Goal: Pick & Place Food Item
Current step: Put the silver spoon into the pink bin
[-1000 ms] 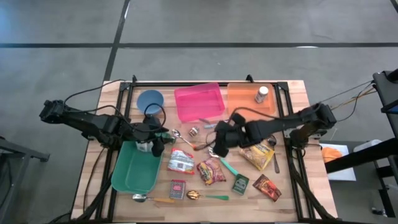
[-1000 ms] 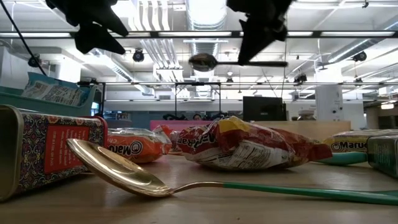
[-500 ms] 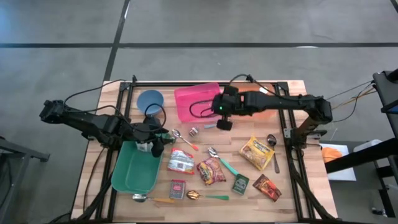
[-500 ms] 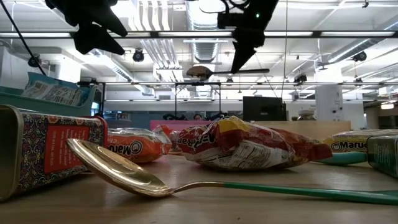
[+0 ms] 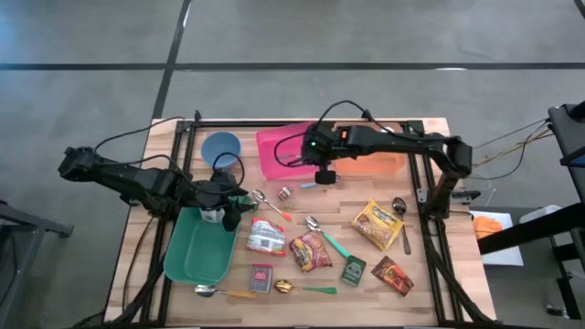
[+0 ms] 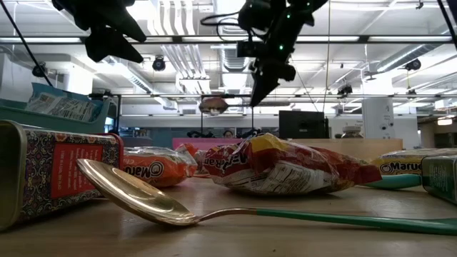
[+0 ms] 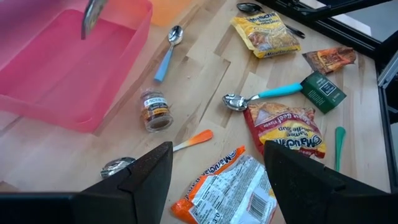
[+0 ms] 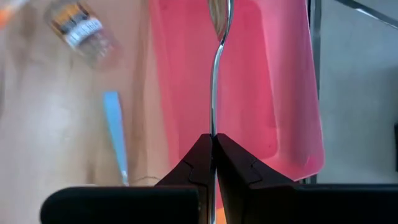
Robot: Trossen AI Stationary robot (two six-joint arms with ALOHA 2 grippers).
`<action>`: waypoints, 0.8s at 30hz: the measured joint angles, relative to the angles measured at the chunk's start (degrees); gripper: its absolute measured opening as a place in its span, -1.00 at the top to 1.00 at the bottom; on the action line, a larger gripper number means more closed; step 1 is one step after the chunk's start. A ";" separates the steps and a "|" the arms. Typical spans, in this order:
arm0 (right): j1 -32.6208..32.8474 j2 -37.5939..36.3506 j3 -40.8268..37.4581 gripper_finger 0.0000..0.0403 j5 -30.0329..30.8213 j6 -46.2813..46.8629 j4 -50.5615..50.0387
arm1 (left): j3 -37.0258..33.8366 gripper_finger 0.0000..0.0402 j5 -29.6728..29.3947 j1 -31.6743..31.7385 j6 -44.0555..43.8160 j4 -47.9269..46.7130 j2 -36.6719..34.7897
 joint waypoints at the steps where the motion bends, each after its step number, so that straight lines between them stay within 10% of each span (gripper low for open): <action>1: -0.40 0.34 0.02 0.96 0.02 -0.83 0.00 | 0.00 -0.27 0.00 0.00 0.00 -0.04 0.00; 24: -5.71 10.05 2.85 0.96 -6.61 -8.03 7.71 | -0.02 -0.27 0.01 0.00 0.11 -0.36 0.00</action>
